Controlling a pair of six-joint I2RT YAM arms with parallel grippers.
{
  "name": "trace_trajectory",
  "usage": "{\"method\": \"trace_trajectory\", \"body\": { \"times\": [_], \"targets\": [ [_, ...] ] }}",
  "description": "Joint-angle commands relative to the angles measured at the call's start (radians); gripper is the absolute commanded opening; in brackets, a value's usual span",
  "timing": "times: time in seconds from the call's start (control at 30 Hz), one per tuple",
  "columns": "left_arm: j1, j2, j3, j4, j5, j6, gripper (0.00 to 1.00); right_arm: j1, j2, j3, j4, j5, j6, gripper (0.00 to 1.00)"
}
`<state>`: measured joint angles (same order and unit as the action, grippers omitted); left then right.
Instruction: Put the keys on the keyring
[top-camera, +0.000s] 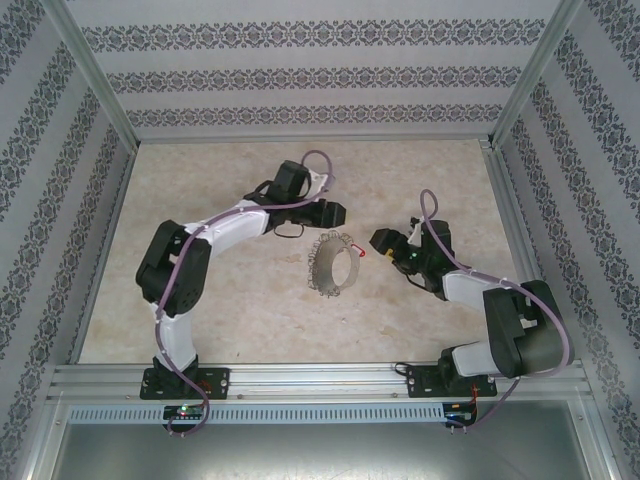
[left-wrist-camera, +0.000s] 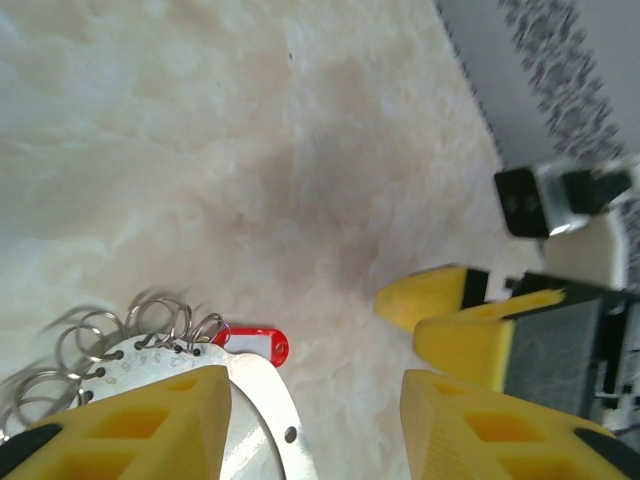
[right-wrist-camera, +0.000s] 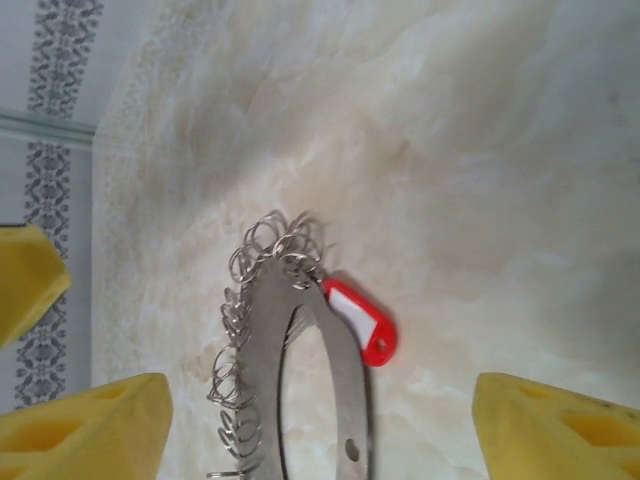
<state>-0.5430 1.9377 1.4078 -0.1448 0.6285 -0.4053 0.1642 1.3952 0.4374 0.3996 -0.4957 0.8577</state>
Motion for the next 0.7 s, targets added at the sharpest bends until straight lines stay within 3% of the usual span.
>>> {"method": "trace_trajectory", "body": {
  "times": [0.0, 0.17, 0.67],
  "targets": [
    [-0.050, 0.057, 0.091, -0.255, -0.139, 0.175, 0.44, -0.028, -0.004, -0.012, -0.066, -0.001, -0.052, 0.84],
    [-0.091, 0.130, 0.179, -0.337, -0.192, 0.223, 0.41, -0.042, -0.007, -0.042, -0.048, -0.002, -0.051, 0.85],
    [-0.109, 0.250, 0.323, -0.398, -0.211, 0.261, 0.38, -0.050, -0.028, -0.084, -0.012, -0.016, -0.047, 0.84]
  ]
}}
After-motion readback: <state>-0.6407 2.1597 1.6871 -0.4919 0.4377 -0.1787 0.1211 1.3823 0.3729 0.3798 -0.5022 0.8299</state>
